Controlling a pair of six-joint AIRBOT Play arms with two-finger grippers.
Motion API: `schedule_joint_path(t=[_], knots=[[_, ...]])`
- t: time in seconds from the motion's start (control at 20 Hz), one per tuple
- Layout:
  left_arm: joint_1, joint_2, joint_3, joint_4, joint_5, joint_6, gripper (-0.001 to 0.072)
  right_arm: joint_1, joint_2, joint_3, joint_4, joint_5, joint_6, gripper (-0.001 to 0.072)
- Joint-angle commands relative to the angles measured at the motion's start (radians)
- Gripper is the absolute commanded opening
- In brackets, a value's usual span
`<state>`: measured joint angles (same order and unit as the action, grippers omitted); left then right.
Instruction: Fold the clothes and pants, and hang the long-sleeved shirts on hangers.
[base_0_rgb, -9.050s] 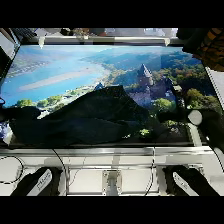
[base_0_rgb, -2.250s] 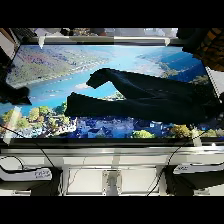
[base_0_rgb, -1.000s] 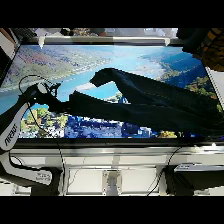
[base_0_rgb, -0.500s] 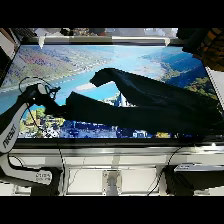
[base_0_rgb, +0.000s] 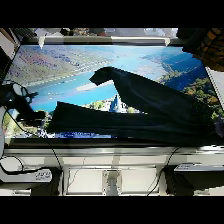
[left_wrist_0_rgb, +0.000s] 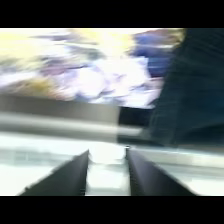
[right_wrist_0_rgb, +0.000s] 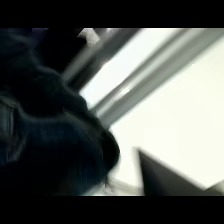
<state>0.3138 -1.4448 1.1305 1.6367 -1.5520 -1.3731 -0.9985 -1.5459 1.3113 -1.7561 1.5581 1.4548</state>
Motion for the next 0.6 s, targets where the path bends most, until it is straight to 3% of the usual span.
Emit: schedule_joint_path(t=[0.0, 0.15, 0.35, 0.4, 0.55], knots=[[0.019, 0.005, 0.0, -0.025, -0.044, 0.022, 0.0301, -0.001, 0.0, -0.008, 0.004, 0.033, 0.01, 0.0484], [0.019, 0.023, 0.003, -0.078, 0.016, 0.052, 0.0302, -0.001, 0.0, 0.006, 0.003, 0.002, 0.01, 0.0484], [-0.01, 0.069, 0.005, -0.57, 0.35, 0.181, 0.031, 0.017, 0.014, 0.084, 0.152, -0.1, 0.01, 0.0483], [-0.046, 0.063, 0.005, -0.708, 0.448, 0.216, 0.037, 0.029, 0.023, 0.098, 0.233, -0.137, 0.008, 0.0483], [-0.214, -0.023, 0.064, -0.865, 0.642, 0.271, 0.0369, 0.097, 0.04, 0.108, 0.409, -0.228, -0.047, 0.0484]])
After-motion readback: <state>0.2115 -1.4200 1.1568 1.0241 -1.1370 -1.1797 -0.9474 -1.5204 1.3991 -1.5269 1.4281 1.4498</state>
